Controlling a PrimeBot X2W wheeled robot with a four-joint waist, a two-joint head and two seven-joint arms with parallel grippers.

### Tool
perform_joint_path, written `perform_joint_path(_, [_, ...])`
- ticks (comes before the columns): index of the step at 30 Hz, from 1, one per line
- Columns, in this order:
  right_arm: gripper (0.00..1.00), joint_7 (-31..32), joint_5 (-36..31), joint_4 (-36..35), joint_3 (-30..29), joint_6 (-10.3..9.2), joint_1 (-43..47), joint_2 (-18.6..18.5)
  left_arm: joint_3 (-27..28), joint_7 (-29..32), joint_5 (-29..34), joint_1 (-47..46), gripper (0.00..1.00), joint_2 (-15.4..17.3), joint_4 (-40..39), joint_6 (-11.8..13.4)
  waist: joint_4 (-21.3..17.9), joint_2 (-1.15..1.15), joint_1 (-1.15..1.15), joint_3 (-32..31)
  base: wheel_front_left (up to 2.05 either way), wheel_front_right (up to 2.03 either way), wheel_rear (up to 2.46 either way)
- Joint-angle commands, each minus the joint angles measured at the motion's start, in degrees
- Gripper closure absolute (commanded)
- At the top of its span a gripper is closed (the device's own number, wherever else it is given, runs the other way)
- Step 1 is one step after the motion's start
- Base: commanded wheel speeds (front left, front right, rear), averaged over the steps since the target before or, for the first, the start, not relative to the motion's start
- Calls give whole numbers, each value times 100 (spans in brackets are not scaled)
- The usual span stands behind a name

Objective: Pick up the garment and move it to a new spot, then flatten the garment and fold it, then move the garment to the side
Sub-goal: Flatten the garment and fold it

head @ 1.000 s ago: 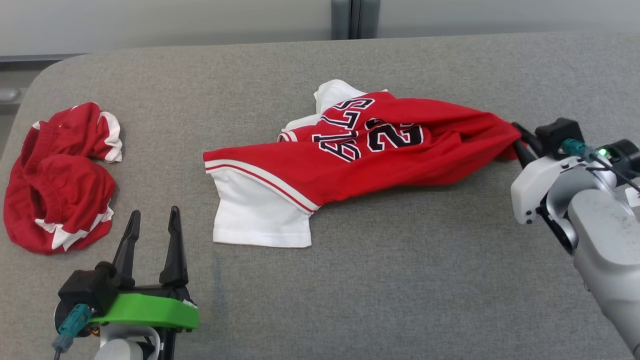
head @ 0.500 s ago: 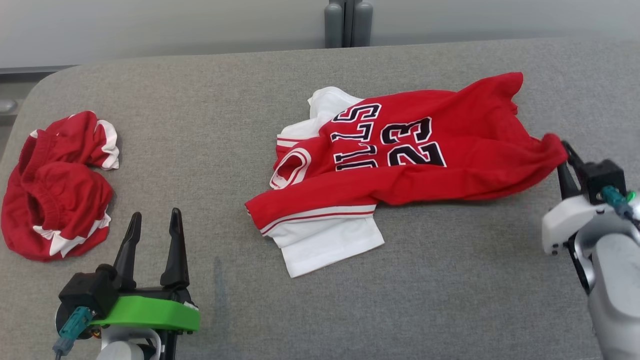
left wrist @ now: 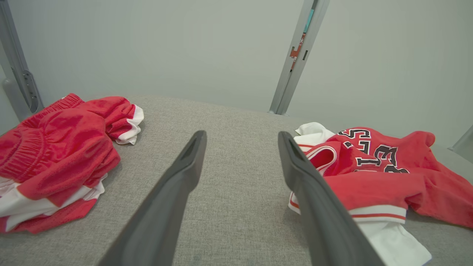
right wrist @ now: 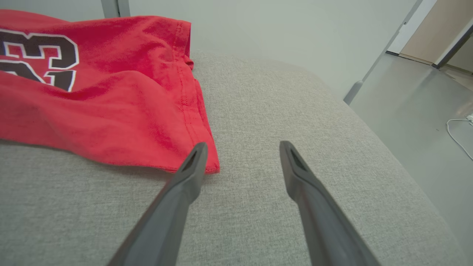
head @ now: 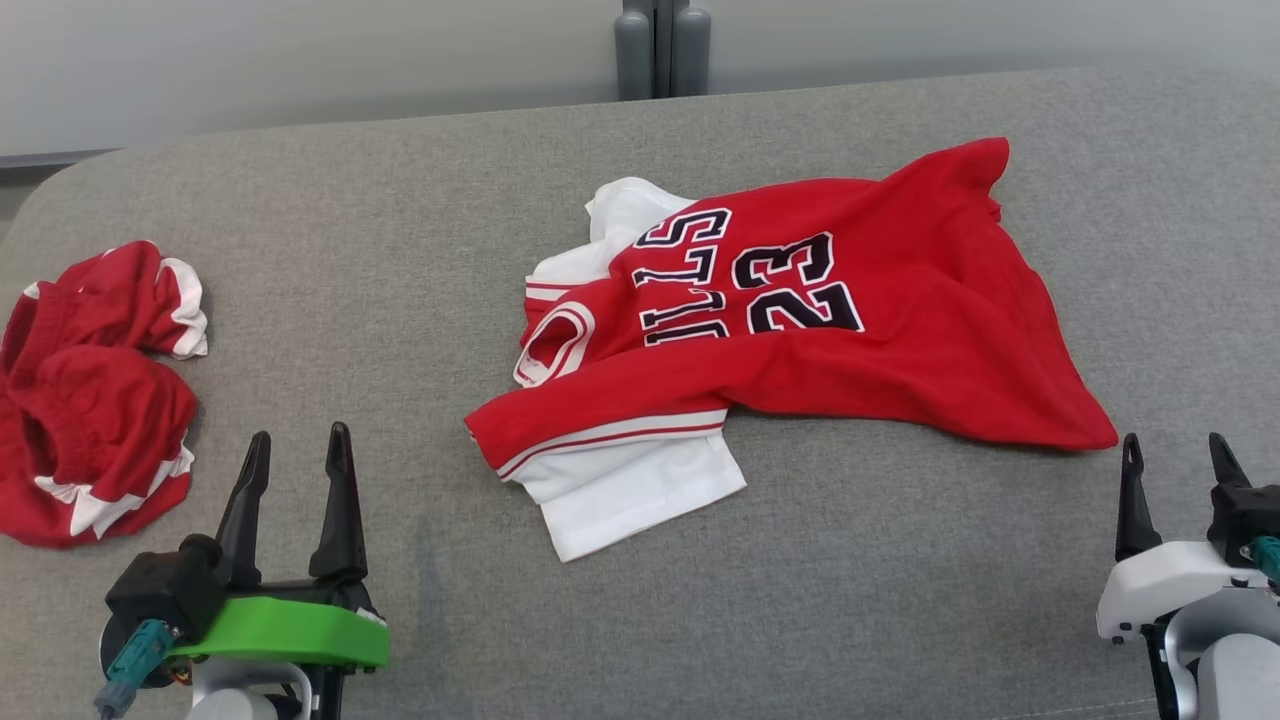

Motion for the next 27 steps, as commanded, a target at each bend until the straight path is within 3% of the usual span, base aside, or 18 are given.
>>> perform_joint_path(1, [0, 44, 132, -201, -36, -10, 90, 69, 30, -3, 24, 67, 0, 57, 16, -12, -32, 0, 0, -16, 0, 0, 0])
perform_joint_path(6, [0, 184, 710, -843, 139, -10, 223, 180, 37, -2, 30, 120, 0, 49, 84, -12, -98, 0, 0, -102, 0, 0, 0])
perform_joint_path(12, [0, 314, 1485, -1324, 792, -10, 228, 193, 16, -3, 9, 198, 0, 25, 241, -12, -158, 0, 0, -329, 0, 0, 0])
perform_joint_path(27, [0, 662, 1709, -1404, 1827, -9, 197, 139, 116, -3, 155, 510, 0, 38, 401, -12, -154, 0, 0, -837, 0, 0, 0])
